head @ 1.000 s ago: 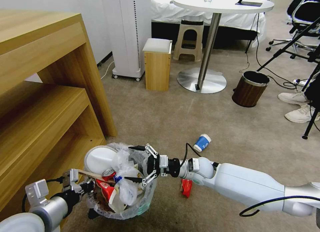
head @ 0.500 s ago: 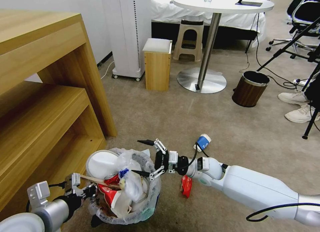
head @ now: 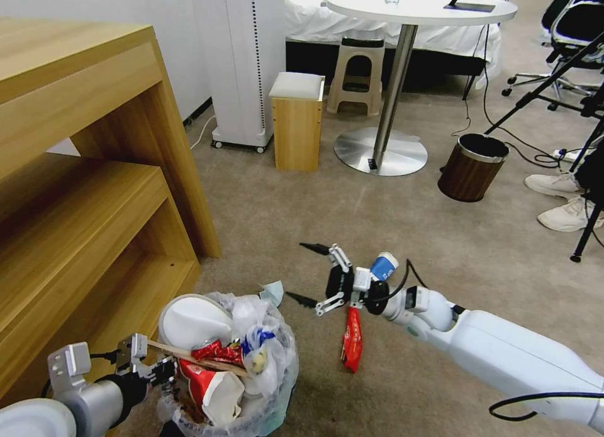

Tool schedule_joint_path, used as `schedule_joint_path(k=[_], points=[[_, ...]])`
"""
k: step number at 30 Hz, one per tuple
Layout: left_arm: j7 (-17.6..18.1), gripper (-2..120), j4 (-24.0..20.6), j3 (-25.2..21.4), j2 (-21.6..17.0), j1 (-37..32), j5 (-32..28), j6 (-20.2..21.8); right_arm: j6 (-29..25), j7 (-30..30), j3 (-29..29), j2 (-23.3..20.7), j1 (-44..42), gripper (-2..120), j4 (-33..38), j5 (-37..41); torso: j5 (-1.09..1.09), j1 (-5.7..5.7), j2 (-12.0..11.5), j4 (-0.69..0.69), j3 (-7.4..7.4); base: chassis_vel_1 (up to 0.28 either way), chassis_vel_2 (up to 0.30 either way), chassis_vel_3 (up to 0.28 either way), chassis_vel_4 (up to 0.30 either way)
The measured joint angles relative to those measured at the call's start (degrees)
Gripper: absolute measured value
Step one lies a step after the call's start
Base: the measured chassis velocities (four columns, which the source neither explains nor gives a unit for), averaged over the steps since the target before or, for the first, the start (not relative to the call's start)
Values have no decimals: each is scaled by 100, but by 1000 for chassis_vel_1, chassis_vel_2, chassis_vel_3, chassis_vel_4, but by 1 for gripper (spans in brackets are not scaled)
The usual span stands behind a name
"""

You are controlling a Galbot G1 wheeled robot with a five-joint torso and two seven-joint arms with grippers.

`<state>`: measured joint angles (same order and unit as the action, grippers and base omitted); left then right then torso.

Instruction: Pick up the trash bin and place the garbage on the floor into it.

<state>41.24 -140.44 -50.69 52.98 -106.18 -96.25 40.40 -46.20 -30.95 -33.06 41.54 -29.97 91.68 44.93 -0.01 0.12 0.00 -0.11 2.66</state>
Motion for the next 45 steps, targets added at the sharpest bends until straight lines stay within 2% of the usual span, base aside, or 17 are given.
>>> schedule_joint_path(k=[17, 24, 32, 38, 45], points=[[67, 0, -161, 52, 264, 4, -125, -53, 9, 136, -193, 25, 134, 100, 64, -34, 1, 0, 0, 2, 0, 0, 0, 0, 0], [80, 0, -239, -135, 257, -68, -174, -58, 23, 211, 91, -149, 102, 100, -208, 51, 0, 0, 0, 2, 0, 0, 0, 0, 0], [151, 0, -287, -352, 220, -187, -274, -92, 12, 607, 500, -251, -130, 100, -658, -80, 2, 0, 0, 2, 0, 0, 0, 0, 0], [178, 0, -287, -371, 219, -180, -284, -110, 8, 927, 1146, -342, -587, 100, -699, -304, 1, 0, 0, 2, 0, 0, 0, 0, 0], [183, 0, -287, -524, 174, -187, -275, -128, 18, 1013, 1750, -513, -1058, 100, -871, -447, 2, 0, 0, 1, 0, 0, 0, 0, 0]])
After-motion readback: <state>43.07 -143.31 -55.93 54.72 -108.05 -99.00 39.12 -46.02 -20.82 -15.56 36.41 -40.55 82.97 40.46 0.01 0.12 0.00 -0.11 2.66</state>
